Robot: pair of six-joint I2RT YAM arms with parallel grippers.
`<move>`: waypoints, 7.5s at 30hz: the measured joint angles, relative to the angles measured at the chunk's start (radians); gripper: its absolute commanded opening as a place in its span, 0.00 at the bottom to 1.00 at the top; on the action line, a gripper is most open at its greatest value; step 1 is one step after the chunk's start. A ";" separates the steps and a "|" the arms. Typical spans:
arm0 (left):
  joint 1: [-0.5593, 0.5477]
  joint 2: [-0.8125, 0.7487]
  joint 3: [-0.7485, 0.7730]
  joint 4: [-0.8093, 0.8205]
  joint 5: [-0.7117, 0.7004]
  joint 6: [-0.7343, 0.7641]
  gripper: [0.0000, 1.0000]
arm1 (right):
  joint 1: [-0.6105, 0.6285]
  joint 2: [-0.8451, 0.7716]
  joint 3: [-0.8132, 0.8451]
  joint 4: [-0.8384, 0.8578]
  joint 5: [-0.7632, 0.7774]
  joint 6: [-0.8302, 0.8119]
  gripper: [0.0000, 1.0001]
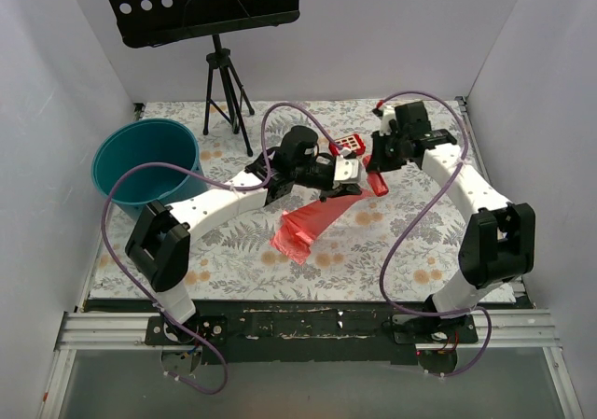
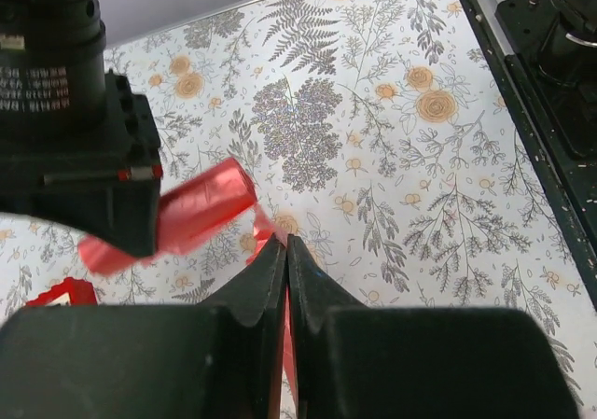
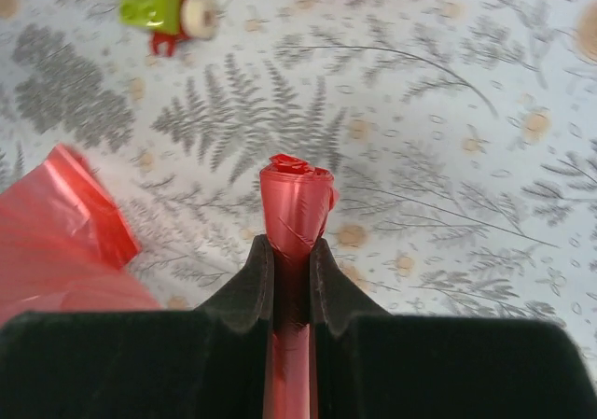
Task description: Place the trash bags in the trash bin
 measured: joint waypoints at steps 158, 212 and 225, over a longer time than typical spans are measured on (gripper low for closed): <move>0.192 -0.098 -0.035 0.193 -0.026 -0.971 0.00 | -0.179 -0.464 -0.216 0.224 -0.732 -0.143 0.94; 0.211 -0.321 -0.045 -0.165 -0.140 -0.335 0.79 | 0.065 -0.302 -0.055 0.164 -0.603 -0.560 0.01; 0.204 -0.255 0.169 -0.339 -0.012 0.309 0.76 | 0.230 -0.308 0.035 -0.148 -0.441 -0.989 0.01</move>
